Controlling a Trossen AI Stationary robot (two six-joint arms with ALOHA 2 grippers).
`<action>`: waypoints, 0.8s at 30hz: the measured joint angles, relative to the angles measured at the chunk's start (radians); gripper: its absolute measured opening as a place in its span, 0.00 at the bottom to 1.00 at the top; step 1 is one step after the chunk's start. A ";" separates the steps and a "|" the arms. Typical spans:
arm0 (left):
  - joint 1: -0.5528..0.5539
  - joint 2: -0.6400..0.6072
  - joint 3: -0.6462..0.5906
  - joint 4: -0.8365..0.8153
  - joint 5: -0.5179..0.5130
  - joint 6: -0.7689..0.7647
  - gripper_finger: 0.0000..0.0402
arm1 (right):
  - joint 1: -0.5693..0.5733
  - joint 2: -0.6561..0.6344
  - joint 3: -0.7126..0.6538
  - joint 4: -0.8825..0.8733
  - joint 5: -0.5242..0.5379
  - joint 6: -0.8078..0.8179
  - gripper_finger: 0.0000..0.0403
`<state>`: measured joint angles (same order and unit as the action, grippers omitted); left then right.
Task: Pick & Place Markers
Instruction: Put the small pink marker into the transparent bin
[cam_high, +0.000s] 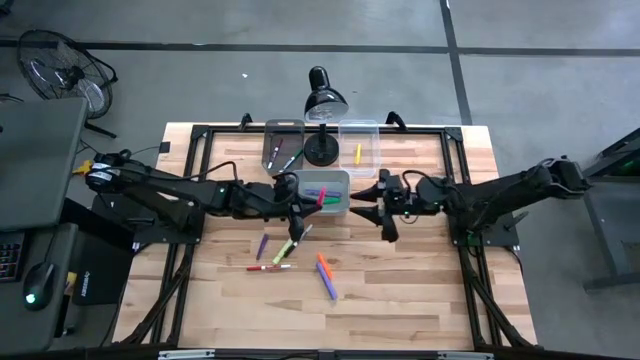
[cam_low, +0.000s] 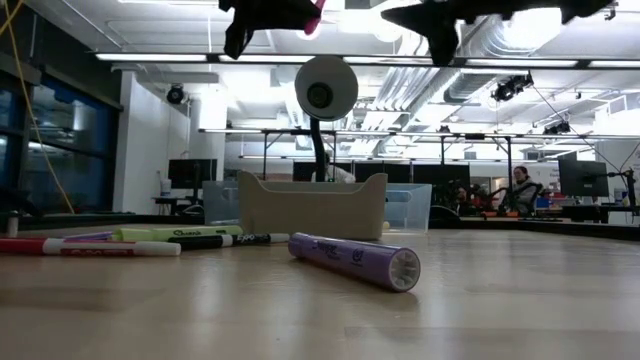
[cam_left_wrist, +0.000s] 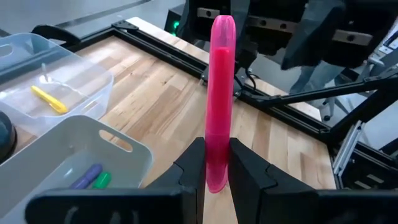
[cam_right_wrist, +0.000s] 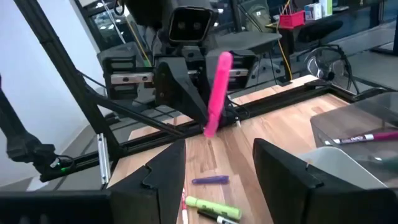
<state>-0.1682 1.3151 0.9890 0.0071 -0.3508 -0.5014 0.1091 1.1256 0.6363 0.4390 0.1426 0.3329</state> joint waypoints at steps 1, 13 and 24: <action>0.000 0.000 0.000 -0.001 0.000 0.000 0.12 | -0.007 0.024 0.021 -0.001 -0.012 0.001 0.44; -0.002 0.000 0.000 -0.004 0.001 0.000 0.12 | -0.071 0.214 0.163 -0.005 -0.200 0.029 0.44; -0.002 0.000 0.000 -0.008 0.024 0.001 0.12 | -0.106 0.279 0.229 -0.001 -0.223 0.032 0.44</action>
<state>-0.1699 1.3151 0.9886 -0.0014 -0.3265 -0.5007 0.0034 1.4044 0.8648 0.4383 -0.0808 0.3651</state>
